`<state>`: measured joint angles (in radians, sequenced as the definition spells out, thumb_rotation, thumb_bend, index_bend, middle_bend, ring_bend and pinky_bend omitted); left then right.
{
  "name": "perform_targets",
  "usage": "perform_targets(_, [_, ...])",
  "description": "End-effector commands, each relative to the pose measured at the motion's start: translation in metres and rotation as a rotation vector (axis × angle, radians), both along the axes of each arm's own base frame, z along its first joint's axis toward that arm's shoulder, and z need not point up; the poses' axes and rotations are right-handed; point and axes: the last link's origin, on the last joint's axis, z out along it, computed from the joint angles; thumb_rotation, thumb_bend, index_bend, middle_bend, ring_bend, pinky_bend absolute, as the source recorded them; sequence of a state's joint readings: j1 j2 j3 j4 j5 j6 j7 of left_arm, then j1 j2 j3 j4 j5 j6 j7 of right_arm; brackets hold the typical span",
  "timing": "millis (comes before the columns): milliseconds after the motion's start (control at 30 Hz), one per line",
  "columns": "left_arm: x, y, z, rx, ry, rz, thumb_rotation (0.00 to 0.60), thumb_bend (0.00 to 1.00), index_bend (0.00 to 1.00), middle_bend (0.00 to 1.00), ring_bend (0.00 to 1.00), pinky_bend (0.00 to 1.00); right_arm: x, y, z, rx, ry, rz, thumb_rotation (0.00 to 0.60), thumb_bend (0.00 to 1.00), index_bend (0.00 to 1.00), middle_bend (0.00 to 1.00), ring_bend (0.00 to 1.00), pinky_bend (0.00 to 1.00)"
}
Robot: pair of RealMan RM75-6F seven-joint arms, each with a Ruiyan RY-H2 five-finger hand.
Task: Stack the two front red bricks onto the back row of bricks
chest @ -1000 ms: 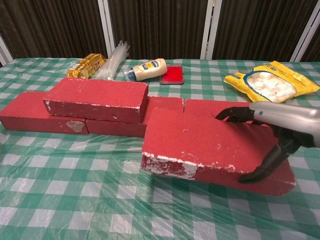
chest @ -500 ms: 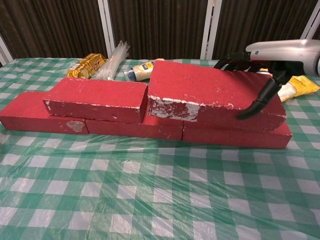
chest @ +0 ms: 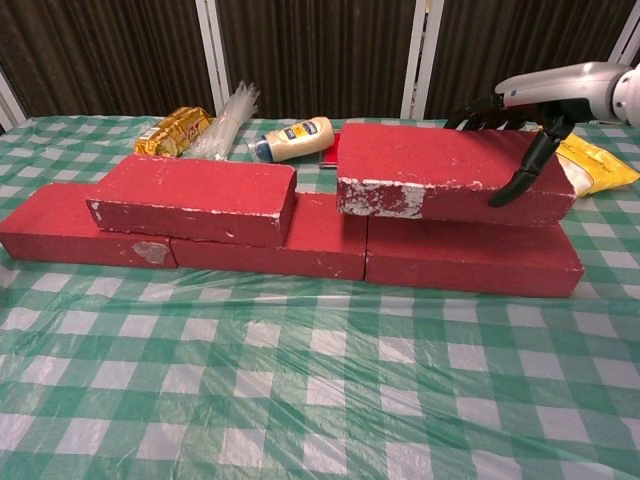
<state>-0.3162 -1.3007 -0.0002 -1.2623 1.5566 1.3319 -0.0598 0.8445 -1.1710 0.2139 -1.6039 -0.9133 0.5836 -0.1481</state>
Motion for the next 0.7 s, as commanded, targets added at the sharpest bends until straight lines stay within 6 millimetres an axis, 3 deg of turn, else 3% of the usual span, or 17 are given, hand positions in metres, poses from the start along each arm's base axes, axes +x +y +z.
perform_targets(33, [0.000,0.000,-0.001,-0.001,0.002,-0.002,0.600,0.39,0.00,0.00,0.00,0.00,0.000,-0.001,-0.008,0.023,0.002,0.003,0.600,0.12,0.47,0.34,0.27,0.41])
perform_targets(200, [-0.001,0.001,-0.001,-0.006,0.003,0.006,0.600,0.39,0.00,0.00,0.00,0.00,0.006,0.000,-0.024,0.058,-0.008,0.009,0.600,0.12,0.47,0.34,0.27,0.41])
perform_targets(700, [-0.003,0.003,0.000,-0.012,-0.003,0.009,0.600,0.39,0.00,0.00,0.00,0.00,0.014,-0.004,-0.043,0.047,-0.002,0.004,0.600,0.12,0.43,0.34,0.27,0.41])
